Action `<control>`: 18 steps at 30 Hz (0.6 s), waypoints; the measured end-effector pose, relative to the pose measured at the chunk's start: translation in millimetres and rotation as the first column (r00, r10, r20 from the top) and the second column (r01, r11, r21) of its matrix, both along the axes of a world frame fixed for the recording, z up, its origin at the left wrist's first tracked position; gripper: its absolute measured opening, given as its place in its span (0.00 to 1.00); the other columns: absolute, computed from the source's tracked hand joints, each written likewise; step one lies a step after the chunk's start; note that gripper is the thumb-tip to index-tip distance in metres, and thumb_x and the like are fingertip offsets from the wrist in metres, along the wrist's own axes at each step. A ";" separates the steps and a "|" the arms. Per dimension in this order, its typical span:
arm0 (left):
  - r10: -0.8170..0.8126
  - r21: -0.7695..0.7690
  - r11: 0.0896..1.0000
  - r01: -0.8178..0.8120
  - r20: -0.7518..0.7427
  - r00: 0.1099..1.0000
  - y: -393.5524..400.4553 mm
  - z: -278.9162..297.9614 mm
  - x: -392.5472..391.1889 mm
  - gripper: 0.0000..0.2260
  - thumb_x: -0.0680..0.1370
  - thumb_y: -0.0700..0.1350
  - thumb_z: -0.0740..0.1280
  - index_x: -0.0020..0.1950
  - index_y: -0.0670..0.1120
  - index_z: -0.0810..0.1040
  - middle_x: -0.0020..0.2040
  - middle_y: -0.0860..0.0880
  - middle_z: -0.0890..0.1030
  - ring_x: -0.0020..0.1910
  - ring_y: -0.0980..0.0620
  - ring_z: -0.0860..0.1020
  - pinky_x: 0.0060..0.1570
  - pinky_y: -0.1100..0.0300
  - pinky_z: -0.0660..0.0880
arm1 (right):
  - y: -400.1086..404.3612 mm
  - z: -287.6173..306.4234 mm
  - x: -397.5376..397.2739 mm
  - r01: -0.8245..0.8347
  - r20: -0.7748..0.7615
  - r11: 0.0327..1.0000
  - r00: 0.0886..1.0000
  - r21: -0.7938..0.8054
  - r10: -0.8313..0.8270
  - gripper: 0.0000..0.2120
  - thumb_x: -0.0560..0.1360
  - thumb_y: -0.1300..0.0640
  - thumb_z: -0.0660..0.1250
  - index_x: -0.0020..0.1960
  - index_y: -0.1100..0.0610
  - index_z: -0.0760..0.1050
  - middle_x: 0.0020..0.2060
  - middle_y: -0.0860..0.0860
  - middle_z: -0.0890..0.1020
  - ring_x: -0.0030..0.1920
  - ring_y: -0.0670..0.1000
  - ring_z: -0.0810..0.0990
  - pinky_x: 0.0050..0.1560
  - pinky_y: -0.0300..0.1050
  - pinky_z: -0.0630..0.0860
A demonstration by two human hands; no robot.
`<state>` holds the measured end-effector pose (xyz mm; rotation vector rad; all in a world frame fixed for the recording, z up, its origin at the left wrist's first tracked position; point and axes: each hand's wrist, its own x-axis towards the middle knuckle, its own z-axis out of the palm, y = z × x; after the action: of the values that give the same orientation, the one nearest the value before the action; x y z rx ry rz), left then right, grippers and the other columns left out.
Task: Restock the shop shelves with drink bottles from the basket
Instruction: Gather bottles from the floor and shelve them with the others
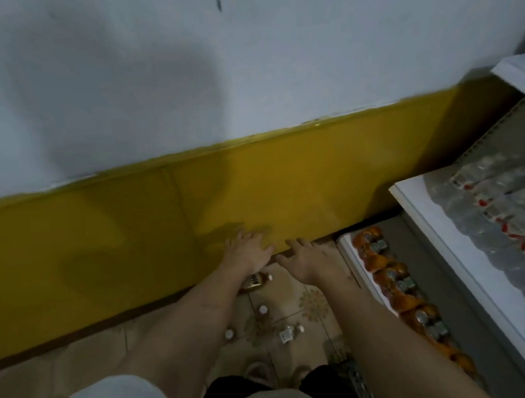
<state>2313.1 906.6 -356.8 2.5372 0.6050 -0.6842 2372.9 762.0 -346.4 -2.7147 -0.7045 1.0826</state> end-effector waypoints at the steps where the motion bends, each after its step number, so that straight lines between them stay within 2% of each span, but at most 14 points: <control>1: 0.025 -0.006 1.000 -0.025 -0.010 1.000 4.2 -5.5 -4.0 0.30 0.83 0.64 0.48 0.81 0.52 0.57 0.82 0.48 0.55 0.81 0.46 0.50 0.78 0.43 0.45 | 6.2 -6.2 -0.8 -0.030 -0.013 1.000 0.999 -0.004 0.030 0.34 0.78 0.32 0.51 0.79 0.47 0.56 0.80 0.51 0.55 0.78 0.60 0.54 0.75 0.61 0.57; 4: 0.099 -0.028 0.995 -0.100 -0.053 0.994 11.7 -22.4 -14.6 0.31 0.82 0.66 0.47 0.81 0.52 0.57 0.82 0.47 0.56 0.80 0.44 0.52 0.78 0.42 0.48 | 14.5 -20.9 -5.4 -0.076 -0.063 0.997 0.995 0.031 0.078 0.33 0.80 0.35 0.53 0.79 0.50 0.57 0.79 0.53 0.57 0.77 0.60 0.55 0.73 0.60 0.59; 7: 0.120 -0.029 0.992 -0.123 -0.108 0.987 10.7 -42.7 -16.6 0.35 0.79 0.70 0.40 0.80 0.52 0.58 0.80 0.44 0.59 0.77 0.40 0.58 0.76 0.41 0.56 | 9.3 -39.3 -4.9 -0.103 -0.127 0.990 0.985 0.100 0.116 0.31 0.80 0.35 0.53 0.78 0.48 0.58 0.78 0.54 0.58 0.75 0.62 0.59 0.71 0.62 0.62; 9: 0.180 -0.029 0.982 -0.184 -0.119 0.977 3.7 -49.2 -16.8 0.32 0.82 0.67 0.45 0.80 0.51 0.59 0.79 0.44 0.61 0.77 0.39 0.60 0.75 0.42 0.56 | 3.6 -56.4 -0.3 -0.100 -0.165 0.991 0.980 0.093 0.114 0.37 0.75 0.30 0.49 0.79 0.48 0.57 0.78 0.55 0.60 0.73 0.62 0.62 0.70 0.63 0.64; 11: 0.209 -0.034 0.976 -0.215 -0.117 0.971 -5.5 -61.2 -17.9 0.30 0.82 0.66 0.48 0.79 0.52 0.60 0.79 0.45 0.61 0.76 0.40 0.61 0.75 0.42 0.57 | -3.6 -76.0 5.7 -0.099 -0.230 0.994 0.967 0.055 0.109 0.37 0.76 0.33 0.52 0.79 0.50 0.55 0.77 0.57 0.60 0.73 0.63 0.63 0.70 0.62 0.64; 13: 0.229 -0.029 0.972 -0.234 -0.121 0.966 -13.1 -83.0 -17.5 0.34 0.78 0.70 0.43 0.78 0.53 0.62 0.78 0.46 0.65 0.75 0.41 0.63 0.74 0.43 0.59 | -12.6 -92.4 10.5 -0.097 -0.283 0.994 0.953 0.041 0.104 0.34 0.80 0.38 0.56 0.80 0.53 0.54 0.78 0.58 0.58 0.74 0.64 0.61 0.71 0.61 0.63; 15: 0.245 -0.021 0.968 -0.251 -0.148 0.958 -16.9 -105.6 -15.4 0.42 0.71 0.71 0.39 0.78 0.52 0.62 0.77 0.45 0.66 0.74 0.42 0.64 0.73 0.42 0.59 | -21.7 -103.4 14.4 -0.054 -0.316 0.998 0.947 0.044 0.065 0.33 0.81 0.39 0.57 0.78 0.56 0.57 0.76 0.58 0.60 0.73 0.63 0.62 0.71 0.58 0.64; 16: 0.243 -0.016 0.968 -0.249 -0.175 0.954 -19.5 -114.7 -12.8 0.42 0.71 0.70 0.39 0.79 0.51 0.62 0.77 0.45 0.66 0.75 0.42 0.64 0.74 0.43 0.58 | -27.5 -109.6 14.6 -0.017 -0.334 0.999 0.942 0.046 0.032 0.31 0.81 0.40 0.57 0.77 0.56 0.59 0.75 0.58 0.63 0.72 0.63 0.63 0.69 0.56 0.65; 18: 0.246 -0.022 0.966 -0.258 -0.227 0.942 -26.8 -128.6 -7.6 0.34 0.79 0.66 0.47 0.80 0.48 0.61 0.77 0.44 0.65 0.76 0.43 0.62 0.75 0.44 0.57 | -38.7 -124.4 14.5 0.032 -0.345 0.998 0.938 0.055 -0.011 0.28 0.82 0.42 0.58 0.77 0.56 0.61 0.72 0.58 0.66 0.70 0.63 0.66 0.67 0.54 0.66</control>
<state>2305.5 879.8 -485.4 2.2965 0.9571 -0.8831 2387.4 723.3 -470.8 -2.3835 -0.6343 1.4563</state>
